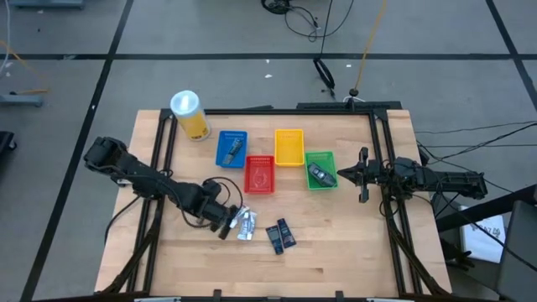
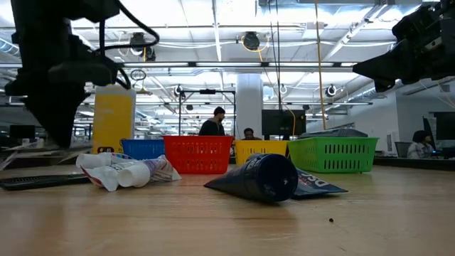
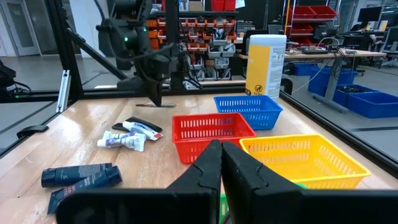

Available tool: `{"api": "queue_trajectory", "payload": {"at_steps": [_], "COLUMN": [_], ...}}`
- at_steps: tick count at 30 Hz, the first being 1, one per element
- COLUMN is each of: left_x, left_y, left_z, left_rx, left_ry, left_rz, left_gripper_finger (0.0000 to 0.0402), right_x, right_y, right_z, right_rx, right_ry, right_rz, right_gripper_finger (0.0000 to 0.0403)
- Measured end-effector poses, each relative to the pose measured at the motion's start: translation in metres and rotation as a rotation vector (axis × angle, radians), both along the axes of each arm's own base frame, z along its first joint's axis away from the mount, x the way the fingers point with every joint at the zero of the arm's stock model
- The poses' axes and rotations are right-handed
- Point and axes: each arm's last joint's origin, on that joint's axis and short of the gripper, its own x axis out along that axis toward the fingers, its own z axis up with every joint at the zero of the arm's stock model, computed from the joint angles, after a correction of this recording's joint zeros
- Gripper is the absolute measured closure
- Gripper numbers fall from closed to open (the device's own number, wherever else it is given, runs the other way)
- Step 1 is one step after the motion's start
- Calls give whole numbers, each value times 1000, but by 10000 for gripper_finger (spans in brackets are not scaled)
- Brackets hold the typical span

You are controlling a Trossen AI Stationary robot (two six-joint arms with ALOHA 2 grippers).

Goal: Pick & Place Travel size toiletries
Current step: Put the black bomb into the blue bin

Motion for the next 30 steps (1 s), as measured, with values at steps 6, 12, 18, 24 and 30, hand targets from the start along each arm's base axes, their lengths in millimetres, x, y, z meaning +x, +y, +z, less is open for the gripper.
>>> {"api": "queue_trajectory", "payload": {"at_steps": [6,12,18,24,30], "left_x": [2,9,19,29,36], "left_y": [7,32,76,129,174], "left_z": [25,62,90,99,103], "left_rx": [49,138,251,321,378], "left_ry": [-120,-258,-297,-352,-439], "left_rz": [-25,-41,-40,-22,10], "left_gripper_finger": [400,401,401,401,401], "right_x": [0,0,0,0,0], "right_y": [0,0,0,0,0], "right_z": [0,0,0,0,0], "right_rx": [0,0,0,0,0], "right_ry": [0,0,0,0,0], "right_rz": [0,1,0,0,1], "right_gripper_finger": [399,399,399,399,399]}}
